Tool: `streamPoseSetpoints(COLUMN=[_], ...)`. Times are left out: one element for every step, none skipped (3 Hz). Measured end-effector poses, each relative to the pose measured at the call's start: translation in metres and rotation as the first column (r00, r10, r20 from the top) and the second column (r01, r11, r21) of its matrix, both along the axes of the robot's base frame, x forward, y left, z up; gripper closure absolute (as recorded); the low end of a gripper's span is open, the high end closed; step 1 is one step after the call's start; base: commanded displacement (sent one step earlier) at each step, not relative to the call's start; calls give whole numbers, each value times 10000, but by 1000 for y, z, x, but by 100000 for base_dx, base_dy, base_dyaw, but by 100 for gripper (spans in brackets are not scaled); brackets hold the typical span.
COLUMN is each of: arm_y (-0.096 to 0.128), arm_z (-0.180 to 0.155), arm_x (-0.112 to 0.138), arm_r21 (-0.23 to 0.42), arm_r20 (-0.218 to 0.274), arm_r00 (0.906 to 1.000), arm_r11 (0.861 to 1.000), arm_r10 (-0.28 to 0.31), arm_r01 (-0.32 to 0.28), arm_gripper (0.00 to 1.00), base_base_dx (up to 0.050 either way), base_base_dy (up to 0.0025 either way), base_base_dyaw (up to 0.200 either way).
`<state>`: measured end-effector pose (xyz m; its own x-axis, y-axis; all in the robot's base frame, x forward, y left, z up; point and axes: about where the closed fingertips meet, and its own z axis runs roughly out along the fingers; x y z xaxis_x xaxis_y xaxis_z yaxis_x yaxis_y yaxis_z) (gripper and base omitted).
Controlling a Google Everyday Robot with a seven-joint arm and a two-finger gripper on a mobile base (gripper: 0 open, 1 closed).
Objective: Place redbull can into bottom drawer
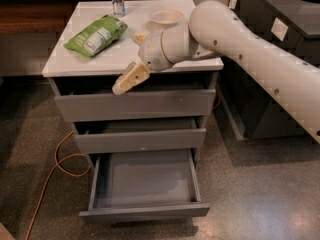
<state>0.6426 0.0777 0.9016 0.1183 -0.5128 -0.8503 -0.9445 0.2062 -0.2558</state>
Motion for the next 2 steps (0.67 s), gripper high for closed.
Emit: streamPoseSetpoints(arm_y=[-3, -3], arm_z=[40, 40], arm_x=[40, 39], arm_r21=[285, 285], arm_r20=[262, 262], arm_r00=[9985, 9985], arm_r11=[9985, 9985], arm_r10=[-484, -482], arm_r01=[476, 475], arm_gripper=[0, 0], base_base_dx=[0, 5000], base_base_dy=[0, 0], base_base_dyaw=[0, -4])
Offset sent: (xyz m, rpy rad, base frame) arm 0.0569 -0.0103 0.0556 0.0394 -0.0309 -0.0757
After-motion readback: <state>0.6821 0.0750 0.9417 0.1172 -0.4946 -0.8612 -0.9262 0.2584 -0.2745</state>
